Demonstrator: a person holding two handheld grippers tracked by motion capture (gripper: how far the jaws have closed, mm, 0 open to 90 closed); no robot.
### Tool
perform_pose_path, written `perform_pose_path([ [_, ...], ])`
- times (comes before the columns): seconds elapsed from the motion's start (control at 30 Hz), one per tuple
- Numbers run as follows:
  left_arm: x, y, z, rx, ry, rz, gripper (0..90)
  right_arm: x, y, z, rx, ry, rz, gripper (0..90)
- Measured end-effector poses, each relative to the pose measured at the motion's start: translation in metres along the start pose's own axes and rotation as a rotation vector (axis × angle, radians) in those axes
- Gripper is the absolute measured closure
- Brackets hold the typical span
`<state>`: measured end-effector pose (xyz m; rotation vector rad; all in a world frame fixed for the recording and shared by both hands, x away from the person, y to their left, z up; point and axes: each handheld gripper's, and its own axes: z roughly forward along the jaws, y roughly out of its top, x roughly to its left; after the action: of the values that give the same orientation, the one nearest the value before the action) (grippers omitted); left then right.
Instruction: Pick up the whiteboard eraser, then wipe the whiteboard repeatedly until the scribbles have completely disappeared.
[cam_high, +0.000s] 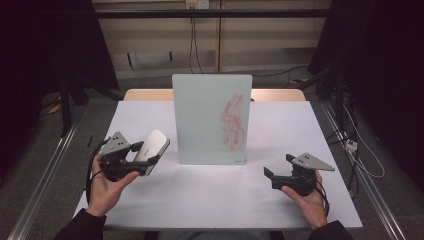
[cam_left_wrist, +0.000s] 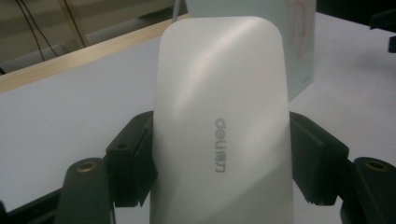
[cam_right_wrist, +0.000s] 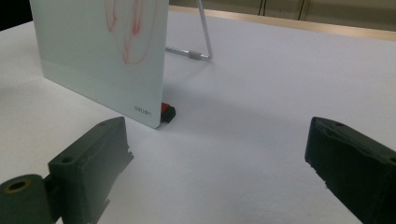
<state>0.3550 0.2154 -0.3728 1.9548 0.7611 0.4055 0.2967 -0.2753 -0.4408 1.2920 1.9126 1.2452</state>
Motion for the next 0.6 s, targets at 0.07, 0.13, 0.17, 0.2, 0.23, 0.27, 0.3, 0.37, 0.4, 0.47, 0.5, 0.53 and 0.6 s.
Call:
perform_pose_path([
  [0.07,-0.005,0.002,0.000,-0.012,-0.008,0.007,31.0,0.000,0.000,0.000,-0.004,0.000,0.000,5.9],
  [0.13,-0.008,0.005,0.000,-0.023,-0.014,0.014,31.0,0.001,0.000,-0.001,0.001,0.003,0.004,5.9],
  [0.17,-0.009,0.006,0.001,-0.032,-0.013,0.021,31.0,0.000,-0.001,-0.001,0.001,0.003,0.001,5.9],
  [0.2,-0.010,0.007,0.002,-0.035,-0.011,0.021,31.0,0.000,-0.001,-0.002,-0.005,0.002,0.002,5.9],
  [0.23,-0.011,0.008,0.002,-0.044,-0.012,0.025,31.0,0.001,-0.001,-0.003,-0.007,0.001,0.005,5.9],
  [0.27,-0.012,0.008,0.003,-0.051,-0.016,0.032,31.0,0.001,-0.001,-0.003,-0.007,0.002,0.005,5.9],
  [0.3,-0.014,0.009,0.004,-0.057,-0.015,0.036,31.0,0.000,-0.001,-0.004,-0.009,0.003,-0.001,5.9],
  [0.37,-0.015,0.010,0.007,-0.056,-0.026,0.047,31.0,0.001,-0.001,-0.004,-0.008,0.004,-0.001,5.9],
  [0.4,-0.017,0.010,0.008,-0.058,-0.030,0.047,31.0,0.001,-0.001,-0.004,-0.007,0.006,0.001,5.9],
  [0.47,-0.019,0.011,0.011,-0.062,-0.041,0.054,31.0,0.001,-0.001,-0.004,-0.007,0.004,-0.001,5.9],
  [0.5,-0.020,0.012,0.012,-0.059,-0.047,0.058,31.0,0.001,-0.001,-0.004,-0.009,0.004,0.003,5.9],
  [0.53,-0.021,0.013,0.013,-0.062,-0.055,0.062,31.0,0.001,0.000,-0.003,-0.008,0.004,0.004,5.9],
  [0.6,-0.023,0.015,0.015,-0.067,-0.060,0.070,31.0,0.001,0.000,-0.002,-0.004,0.004,0.005,5.9],
])
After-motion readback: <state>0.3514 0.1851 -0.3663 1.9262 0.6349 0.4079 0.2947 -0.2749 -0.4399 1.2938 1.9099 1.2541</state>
